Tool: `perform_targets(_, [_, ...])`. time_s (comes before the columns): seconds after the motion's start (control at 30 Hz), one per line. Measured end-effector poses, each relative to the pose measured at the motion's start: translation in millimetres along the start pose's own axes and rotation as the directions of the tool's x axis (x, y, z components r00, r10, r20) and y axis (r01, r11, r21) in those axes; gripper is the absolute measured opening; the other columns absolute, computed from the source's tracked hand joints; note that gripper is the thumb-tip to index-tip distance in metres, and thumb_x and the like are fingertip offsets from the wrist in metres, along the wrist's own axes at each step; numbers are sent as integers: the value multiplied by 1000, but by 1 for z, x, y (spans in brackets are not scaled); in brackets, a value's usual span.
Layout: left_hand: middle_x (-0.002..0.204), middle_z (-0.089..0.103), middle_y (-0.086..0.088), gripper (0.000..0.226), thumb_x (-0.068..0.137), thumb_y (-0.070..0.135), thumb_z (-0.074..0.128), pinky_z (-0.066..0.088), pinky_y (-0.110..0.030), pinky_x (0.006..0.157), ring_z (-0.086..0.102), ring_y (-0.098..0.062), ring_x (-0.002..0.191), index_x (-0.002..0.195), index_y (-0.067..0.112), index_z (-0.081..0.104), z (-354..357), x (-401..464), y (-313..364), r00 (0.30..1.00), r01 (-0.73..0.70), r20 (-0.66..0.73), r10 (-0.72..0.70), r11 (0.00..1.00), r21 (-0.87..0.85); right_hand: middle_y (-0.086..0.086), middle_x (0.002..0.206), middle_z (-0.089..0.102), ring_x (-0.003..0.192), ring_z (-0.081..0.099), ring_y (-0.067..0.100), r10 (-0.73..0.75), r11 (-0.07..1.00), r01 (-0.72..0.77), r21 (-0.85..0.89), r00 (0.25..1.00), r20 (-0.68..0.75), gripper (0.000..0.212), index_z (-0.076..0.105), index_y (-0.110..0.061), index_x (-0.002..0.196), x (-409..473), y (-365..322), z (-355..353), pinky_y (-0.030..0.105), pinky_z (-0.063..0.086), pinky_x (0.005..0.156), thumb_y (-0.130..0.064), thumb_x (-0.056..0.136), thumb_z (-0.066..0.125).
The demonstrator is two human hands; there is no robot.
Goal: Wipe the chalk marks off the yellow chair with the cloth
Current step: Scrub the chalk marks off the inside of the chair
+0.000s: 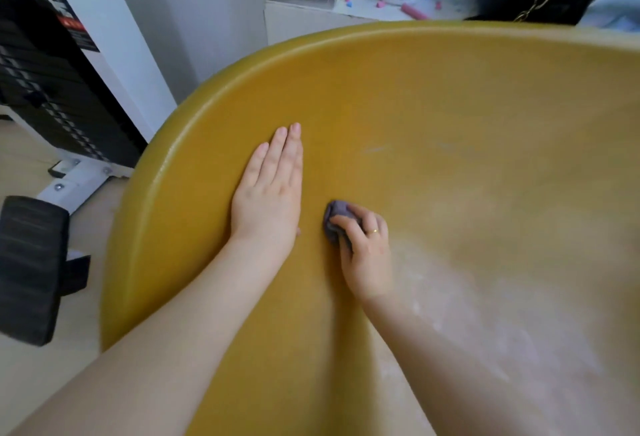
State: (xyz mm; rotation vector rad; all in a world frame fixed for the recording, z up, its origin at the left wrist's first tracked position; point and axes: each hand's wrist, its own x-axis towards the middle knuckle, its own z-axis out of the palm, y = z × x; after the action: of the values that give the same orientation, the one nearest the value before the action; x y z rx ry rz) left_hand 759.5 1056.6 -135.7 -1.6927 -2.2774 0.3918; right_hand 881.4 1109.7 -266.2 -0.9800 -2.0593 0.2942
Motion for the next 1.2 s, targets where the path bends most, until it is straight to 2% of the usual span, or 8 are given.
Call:
perform_targets(0.2, [154, -25, -11, 117, 78, 53, 62, -13, -35, 114, -17, -24, 144, 144, -1, -18, 2, 2, 3, 999, -10, -39, 6, 994, -106, 27, 113, 52, 98, 55, 43, 191, 979, -191, 66, 982, 7, 21, 68, -9, 90, -3, -21, -3, 42, 49, 85, -3, 77, 53])
perform_targets(0.43, [155, -19, -10, 124, 72, 67, 57, -20, -37, 110, -11, -24, 144, 142, -2, -20, 19, 6, 12, 989, 6, -147, -13, 999, -45, 23, 108, 59, 93, 55, 42, -149, 982, 115, -147, 957, -248, 24, 66, -9, 82, 147, -21, -36, 32, 48, 65, -2, 73, 45])
perform_targets(0.6, [154, -23, -11, 130, 69, 66, 62, -22, -39, 109, -14, -25, 143, 142, 0, -22, 30, 17, 34, 988, 87, -126, -89, 996, -19, 24, 106, 59, 94, 55, 43, -223, 969, 165, -183, 905, -363, 23, 68, -11, 88, 161, 2, -30, 35, 43, 79, 4, 76, 54])
perform_targets(0.73, [156, 19, -4, 141, 39, 77, 68, 5, -35, 113, 23, -19, 142, 144, 4, 8, 33, 19, 38, 973, 171, -170, -157, 982, 74, 15, 109, 54, 96, 50, 37, -245, 969, 234, -72, 947, -209, 19, 66, -12, 86, 90, 32, -9, 34, 39, 84, 0, 79, 53])
perform_targets(0.87, [155, 22, -4, 143, 36, 79, 68, 7, -34, 112, 26, -19, 142, 144, 3, 12, 35, 24, 40, 973, 184, -166, -162, 975, 124, 2, 115, 44, 99, 44, 29, -195, 981, 195, -16, 980, -32, 19, 56, -24, 97, 12, 55, -9, 33, 44, 81, -12, 85, 47])
perform_targets(0.97, [156, 19, -2, 145, 36, 81, 65, 5, -34, 113, 23, -18, 143, 144, 3, 8, 34, 26, 42, 975, 184, -152, -164, 975, 125, -1, 113, 45, 95, 44, 27, -186, 980, 185, -71, 983, 1, 17, 55, -28, 95, 22, 55, -12, 33, 52, 65, -16, 84, 49])
perform_targets(1.07, [157, 15, -2, 145, 39, 82, 63, 3, -37, 113, 20, -18, 143, 144, 2, 4, 37, 29, 43, 973, 184, -168, -160, 973, 141, 9, 107, 57, 91, 51, 34, -86, 995, 81, -57, 992, -93, 16, 66, -19, 88, 70, 39, -19, 34, 51, 63, -11, 78, 57])
perform_targets(1.2, [157, 15, -3, 144, 39, 82, 63, 3, -36, 113, 20, -18, 143, 145, 3, 5, 40, 30, 45, 971, 185, -180, -159, 973, 135, 20, 103, 61, 89, 54, 41, -115, 991, 90, -94, 943, -311, 19, 70, -10, 84, 147, 16, -37, 32, 38, 77, -1, 73, 58])
